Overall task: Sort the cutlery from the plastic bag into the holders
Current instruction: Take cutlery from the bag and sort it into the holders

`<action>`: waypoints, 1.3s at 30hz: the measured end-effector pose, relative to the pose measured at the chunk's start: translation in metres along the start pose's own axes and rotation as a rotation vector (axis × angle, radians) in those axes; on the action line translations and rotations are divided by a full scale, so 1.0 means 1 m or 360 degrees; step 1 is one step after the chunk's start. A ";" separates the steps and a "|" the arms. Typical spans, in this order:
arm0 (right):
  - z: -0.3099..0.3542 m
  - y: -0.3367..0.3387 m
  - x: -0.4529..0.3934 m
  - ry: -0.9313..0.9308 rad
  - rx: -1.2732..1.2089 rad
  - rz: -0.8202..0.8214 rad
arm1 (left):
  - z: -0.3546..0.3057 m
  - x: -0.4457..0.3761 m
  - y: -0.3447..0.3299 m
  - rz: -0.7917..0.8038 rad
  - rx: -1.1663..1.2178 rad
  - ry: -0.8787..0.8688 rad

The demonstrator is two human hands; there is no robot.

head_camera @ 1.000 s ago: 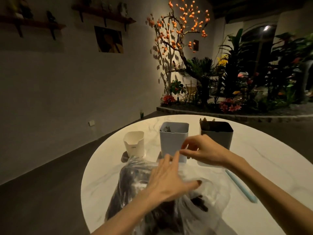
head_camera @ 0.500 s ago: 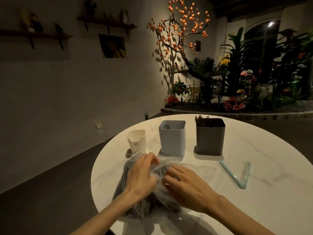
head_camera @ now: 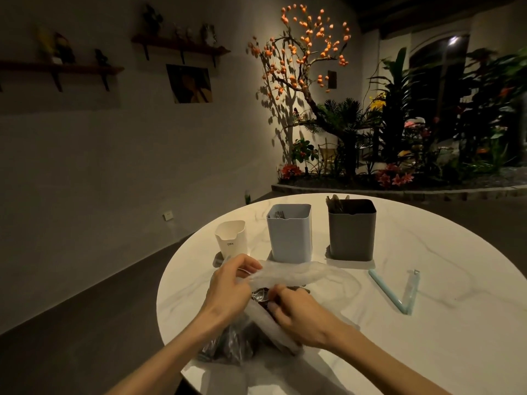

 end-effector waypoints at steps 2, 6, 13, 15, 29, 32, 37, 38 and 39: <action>-0.001 -0.010 -0.002 -0.0055 -0.0043 0.0243 | 0.002 -0.002 0.001 0.0005 0.0005 0.0001; 0.004 -0.019 -0.002 -0.0010 0.0047 0.0423 | 0.012 -0.005 0.004 -0.0071 0.0026 -0.0007; -0.015 -0.021 -0.019 -0.0239 0.0316 0.0249 | -0.003 0.000 0.026 -0.0278 0.0301 -0.0342; -0.016 -0.037 -0.021 -0.0277 0.0499 0.0560 | -0.003 -0.003 0.019 -0.0062 -0.0011 -0.0365; 0.016 -0.039 -0.033 0.0016 0.0826 0.0355 | 0.016 -0.012 -0.009 0.0256 -0.0756 -0.0131; 0.020 -0.019 -0.037 0.0037 0.0701 0.0220 | 0.021 -0.015 -0.007 0.0271 -0.0657 -0.0079; 0.003 -0.019 -0.042 -0.0138 0.0607 0.0153 | 0.028 -0.014 -0.013 0.0339 -0.0691 0.0000; 0.001 -0.026 -0.040 -0.0184 0.0616 0.0207 | 0.029 -0.013 -0.014 0.0346 -0.0707 0.0003; 0.001 -0.030 -0.039 -0.0192 0.0694 0.0254 | 0.030 -0.013 -0.015 0.0358 -0.0722 0.0005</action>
Point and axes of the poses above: each hand's wrist, its own x-axis away from the middle knuckle, its own y-axis out of the back of the hand, z = x × y, the point moved 7 cm from there along -x, towards the middle knuckle, and after that the axes turned 4 degrees about -x, right-handed, at the moved point
